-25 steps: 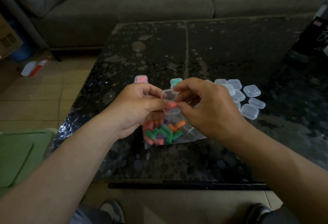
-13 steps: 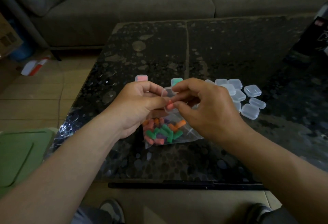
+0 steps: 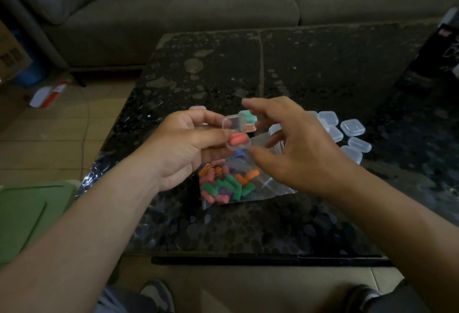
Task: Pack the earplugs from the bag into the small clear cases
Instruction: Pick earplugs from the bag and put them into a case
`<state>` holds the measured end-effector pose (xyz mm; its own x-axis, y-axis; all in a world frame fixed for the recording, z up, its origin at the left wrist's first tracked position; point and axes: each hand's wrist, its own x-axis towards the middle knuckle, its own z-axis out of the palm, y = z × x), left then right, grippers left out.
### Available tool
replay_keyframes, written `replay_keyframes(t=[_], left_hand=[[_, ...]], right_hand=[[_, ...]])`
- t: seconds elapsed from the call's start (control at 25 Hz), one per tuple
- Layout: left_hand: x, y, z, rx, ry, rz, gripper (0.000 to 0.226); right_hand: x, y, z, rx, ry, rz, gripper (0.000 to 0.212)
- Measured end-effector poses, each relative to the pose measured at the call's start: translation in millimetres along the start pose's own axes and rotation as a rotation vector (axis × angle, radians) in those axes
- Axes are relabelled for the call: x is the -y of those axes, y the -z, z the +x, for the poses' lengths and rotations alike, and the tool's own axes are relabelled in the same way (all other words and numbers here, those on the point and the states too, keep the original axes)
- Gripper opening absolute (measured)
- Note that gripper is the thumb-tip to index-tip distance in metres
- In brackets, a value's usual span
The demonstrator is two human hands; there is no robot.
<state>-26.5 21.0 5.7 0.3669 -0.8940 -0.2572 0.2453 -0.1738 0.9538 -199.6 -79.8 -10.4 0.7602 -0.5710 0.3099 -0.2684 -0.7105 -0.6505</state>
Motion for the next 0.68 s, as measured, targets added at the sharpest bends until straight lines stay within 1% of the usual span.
replay_keyframes(t=[0.08,0.2,0.24,0.28,0.36,0.4,0.44,0.56,0.68], left_hand=[[1,1,0,0.040,0.012,-0.020,0.036],[2,5,2,0.102,0.050,0.012,0.019],[3,7,2,0.093,0.018,0.075,0.018],[5,8,3,0.064,-0.070,0.199,0.021],[12,9,2,-0.017,-0.390,0.545,0.019],[15,7,1,-0.025,-0.523,0.658,0.017],[17,6,-1,-0.020,-0.606,0.725,0.017],[20,3,-3,-0.031,-0.717,0.819,0.018],[21,4,-2,-0.037,-0.722,0.876,0.018]], right_hand=[[-1,-3,0,0.032,0.035,-0.030,0.065],[1,-3,0,0.004,0.064,-0.038,0.042],[2,-2,0,-0.007,0.056,-0.045,0.036],[2,-1,1,-0.011,0.041,-0.053,0.033],[1,0,1,-0.009,0.019,-0.073,0.027],[1,0,1,-0.005,0.019,-0.086,0.025],[0,0,1,-0.002,0.028,-0.101,0.025],[1,-3,0,0.002,0.072,-0.141,0.026],[-1,-4,-1,0.016,0.084,-0.166,0.023]])
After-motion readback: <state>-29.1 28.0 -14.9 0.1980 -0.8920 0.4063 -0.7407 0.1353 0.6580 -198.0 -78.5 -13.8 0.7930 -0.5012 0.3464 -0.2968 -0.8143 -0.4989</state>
